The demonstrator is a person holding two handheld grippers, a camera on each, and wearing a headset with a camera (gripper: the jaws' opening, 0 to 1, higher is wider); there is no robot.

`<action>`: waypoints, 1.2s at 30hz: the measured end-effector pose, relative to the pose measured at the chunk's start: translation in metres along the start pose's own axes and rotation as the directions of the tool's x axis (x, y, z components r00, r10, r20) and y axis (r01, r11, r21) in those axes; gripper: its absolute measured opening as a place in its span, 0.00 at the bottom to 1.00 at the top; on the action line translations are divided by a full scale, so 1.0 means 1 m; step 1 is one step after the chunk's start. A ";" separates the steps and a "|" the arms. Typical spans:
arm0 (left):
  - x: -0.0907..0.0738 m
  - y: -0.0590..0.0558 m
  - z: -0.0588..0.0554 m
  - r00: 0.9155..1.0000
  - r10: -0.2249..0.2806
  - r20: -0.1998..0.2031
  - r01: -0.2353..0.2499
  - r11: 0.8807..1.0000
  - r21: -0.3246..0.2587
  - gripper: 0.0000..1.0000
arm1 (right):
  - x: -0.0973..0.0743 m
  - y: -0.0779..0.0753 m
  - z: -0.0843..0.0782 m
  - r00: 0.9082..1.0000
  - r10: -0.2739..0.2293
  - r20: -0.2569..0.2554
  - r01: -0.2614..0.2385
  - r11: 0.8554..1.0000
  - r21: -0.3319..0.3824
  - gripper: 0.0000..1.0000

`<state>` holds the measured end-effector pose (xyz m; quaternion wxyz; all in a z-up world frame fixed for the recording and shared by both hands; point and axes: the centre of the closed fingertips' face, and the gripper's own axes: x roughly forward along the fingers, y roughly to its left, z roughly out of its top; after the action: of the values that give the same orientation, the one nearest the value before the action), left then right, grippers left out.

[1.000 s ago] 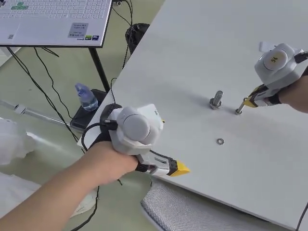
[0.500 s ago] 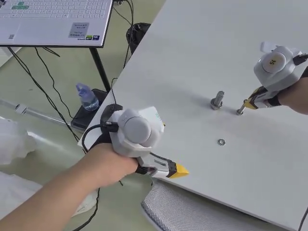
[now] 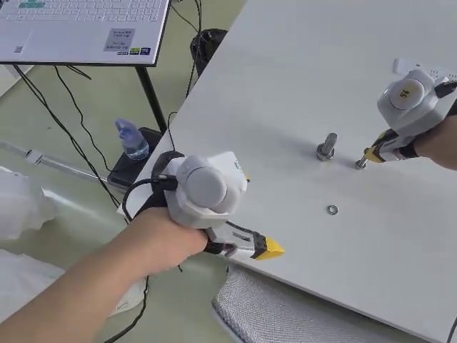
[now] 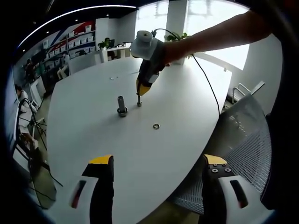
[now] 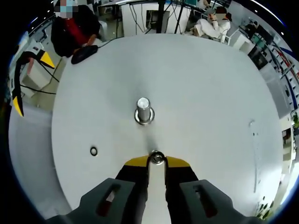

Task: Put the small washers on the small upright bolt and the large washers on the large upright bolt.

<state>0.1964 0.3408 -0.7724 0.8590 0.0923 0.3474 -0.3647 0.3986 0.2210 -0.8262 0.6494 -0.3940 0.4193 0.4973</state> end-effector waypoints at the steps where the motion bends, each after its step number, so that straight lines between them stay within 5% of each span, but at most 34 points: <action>1: 0.000 0.000 0.000 1.000 0.001 -0.001 -0.001 1.000 0.001 0.77 | 0.001 0.000 0.000 1.000 0.000 0.000 0.000 1.000 0.000 0.13; 18: 0.002 0.004 0.006 1.000 -0.002 0.003 0.002 1.000 0.003 0.77 | 0.018 0.001 -0.010 1.000 0.021 -0.023 -0.020 1.000 0.008 0.13; 36: 0.000 0.008 0.000 1.000 0.001 -0.007 -0.001 1.000 -0.010 0.76 | 0.037 0.000 -0.013 0.998 0.037 -0.045 -0.037 0.999 -0.001 0.13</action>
<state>0.2022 0.3462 -0.7732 0.8583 0.0893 0.3524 -0.3622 0.4027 0.2205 -0.8650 0.6301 -0.3978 0.4407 0.5005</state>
